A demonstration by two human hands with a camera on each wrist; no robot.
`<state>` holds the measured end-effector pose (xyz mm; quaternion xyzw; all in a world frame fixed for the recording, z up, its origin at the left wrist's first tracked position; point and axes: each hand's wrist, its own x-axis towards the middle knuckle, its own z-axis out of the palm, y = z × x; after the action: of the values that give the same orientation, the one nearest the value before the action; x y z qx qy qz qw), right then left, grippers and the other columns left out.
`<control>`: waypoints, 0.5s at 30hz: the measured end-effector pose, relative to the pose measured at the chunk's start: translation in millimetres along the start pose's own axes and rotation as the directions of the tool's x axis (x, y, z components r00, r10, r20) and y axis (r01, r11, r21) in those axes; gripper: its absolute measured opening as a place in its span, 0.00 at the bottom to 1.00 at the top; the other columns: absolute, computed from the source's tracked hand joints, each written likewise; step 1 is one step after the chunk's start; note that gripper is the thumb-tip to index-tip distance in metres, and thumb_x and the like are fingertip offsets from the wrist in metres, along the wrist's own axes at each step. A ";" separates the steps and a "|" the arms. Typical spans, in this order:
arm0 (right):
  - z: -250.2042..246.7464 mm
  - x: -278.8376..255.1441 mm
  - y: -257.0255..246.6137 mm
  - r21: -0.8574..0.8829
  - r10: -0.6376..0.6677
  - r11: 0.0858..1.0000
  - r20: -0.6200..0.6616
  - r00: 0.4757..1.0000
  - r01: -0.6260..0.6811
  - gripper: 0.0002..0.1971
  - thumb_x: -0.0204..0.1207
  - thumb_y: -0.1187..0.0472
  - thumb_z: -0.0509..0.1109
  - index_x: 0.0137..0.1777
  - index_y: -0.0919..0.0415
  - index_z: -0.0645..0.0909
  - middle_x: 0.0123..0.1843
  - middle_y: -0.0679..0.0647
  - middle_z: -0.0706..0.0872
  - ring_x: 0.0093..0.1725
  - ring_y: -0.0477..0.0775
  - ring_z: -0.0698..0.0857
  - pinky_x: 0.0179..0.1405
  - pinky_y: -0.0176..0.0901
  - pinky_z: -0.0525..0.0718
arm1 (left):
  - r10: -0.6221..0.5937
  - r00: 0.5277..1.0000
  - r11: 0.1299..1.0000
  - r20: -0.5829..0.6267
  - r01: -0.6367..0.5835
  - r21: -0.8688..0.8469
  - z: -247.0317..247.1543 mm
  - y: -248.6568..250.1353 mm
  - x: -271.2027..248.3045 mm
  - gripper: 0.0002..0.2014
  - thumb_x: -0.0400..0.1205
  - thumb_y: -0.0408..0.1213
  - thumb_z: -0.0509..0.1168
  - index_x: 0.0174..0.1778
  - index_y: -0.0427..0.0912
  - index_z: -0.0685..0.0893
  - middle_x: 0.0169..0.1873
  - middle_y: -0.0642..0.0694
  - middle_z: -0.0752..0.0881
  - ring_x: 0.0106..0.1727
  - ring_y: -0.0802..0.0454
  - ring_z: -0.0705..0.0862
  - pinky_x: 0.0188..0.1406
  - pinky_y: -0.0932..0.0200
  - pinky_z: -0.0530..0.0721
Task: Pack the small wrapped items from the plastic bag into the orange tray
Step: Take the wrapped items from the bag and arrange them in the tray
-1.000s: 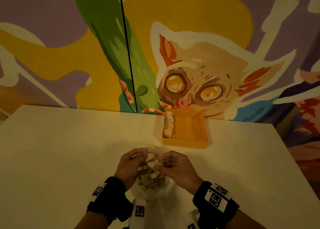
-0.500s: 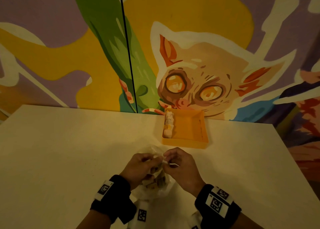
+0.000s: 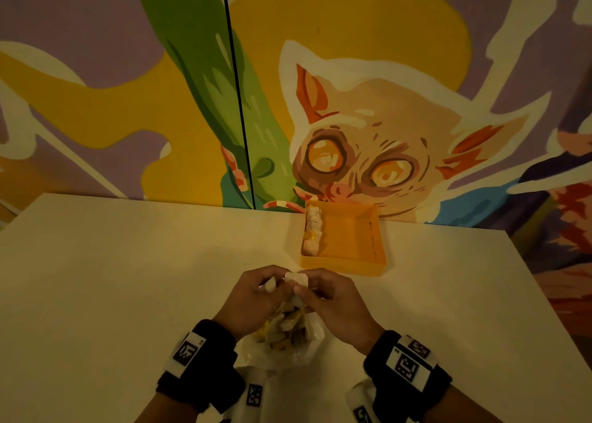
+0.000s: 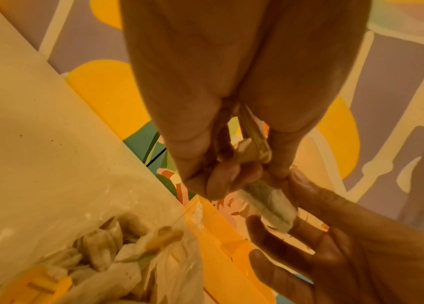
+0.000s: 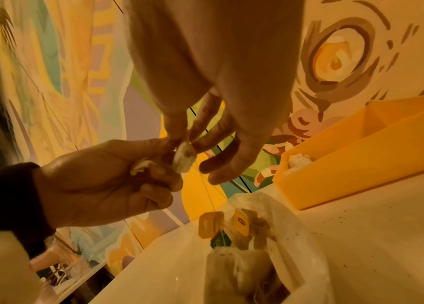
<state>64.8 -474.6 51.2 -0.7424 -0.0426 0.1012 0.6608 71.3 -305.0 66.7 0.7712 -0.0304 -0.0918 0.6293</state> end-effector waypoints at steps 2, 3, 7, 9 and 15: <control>0.3 2.2 -3.1 0.024 -0.034 0.999 -0.036 0.999 0.035 0.06 0.75 0.60 0.75 0.49 0.48 0.87 0.45 0.50 0.92 0.46 0.51 0.90 0.45 0.43 0.89 | 0.031 0.999 1.000 -0.010 -0.031 0.001 -2.5 2.1 -0.4 0.05 0.81 0.28 0.69 0.47 0.39 0.90 0.29 0.57 0.88 0.28 0.67 0.81 0.28 0.73 0.76; 0.1 3.3 -4.7 0.033 -0.042 0.999 -0.056 0.998 0.044 0.06 0.75 0.61 0.76 0.47 0.48 0.87 0.43 0.51 0.92 0.45 0.52 0.90 0.43 0.43 0.89 | 0.035 0.999 0.999 -0.013 -0.036 -0.008 -3.4 3.5 -0.7 0.05 0.81 0.28 0.68 0.48 0.37 0.90 0.28 0.58 0.87 0.26 0.67 0.80 0.27 0.74 0.75; -2.0 8.3 -15.4 0.037 -0.072 0.996 -0.083 0.994 0.075 0.03 0.75 0.60 0.76 0.44 0.51 0.86 0.43 0.50 0.91 0.43 0.51 0.89 0.42 0.43 0.89 | 0.041 0.999 0.999 0.007 -0.040 -0.035 -6.4 14.5 -1.4 0.06 0.83 0.29 0.65 0.47 0.35 0.88 0.22 0.59 0.83 0.22 0.66 0.76 0.25 0.75 0.72; -2.4 10.0 -23.5 0.048 -0.100 0.993 -0.083 0.992 0.104 0.02 0.75 0.59 0.75 0.45 0.53 0.86 0.44 0.49 0.89 0.42 0.51 0.89 0.41 0.45 0.89 | 0.056 0.998 0.998 0.018 -0.056 -0.016 -9.8 22.5 -0.8 0.08 0.84 0.31 0.64 0.43 0.39 0.87 0.23 0.58 0.83 0.22 0.65 0.74 0.24 0.73 0.72; -4.9 10.6 -44.2 0.105 -0.183 0.975 -0.115 0.976 0.196 0.03 0.76 0.64 0.74 0.45 0.56 0.84 0.46 0.56 0.89 0.47 0.61 0.88 0.42 0.54 0.90 | 0.140 0.989 0.990 0.045 -0.141 0.015 -17.6 48.1 -0.3 0.10 0.84 0.28 0.63 0.39 0.40 0.87 0.27 0.54 0.84 0.24 0.61 0.75 0.26 0.69 0.73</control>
<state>79.3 -471.8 94.5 -0.6997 -0.0726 0.0008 0.7107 77.5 -297.9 117.0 0.7707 -0.0992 -0.0636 0.6262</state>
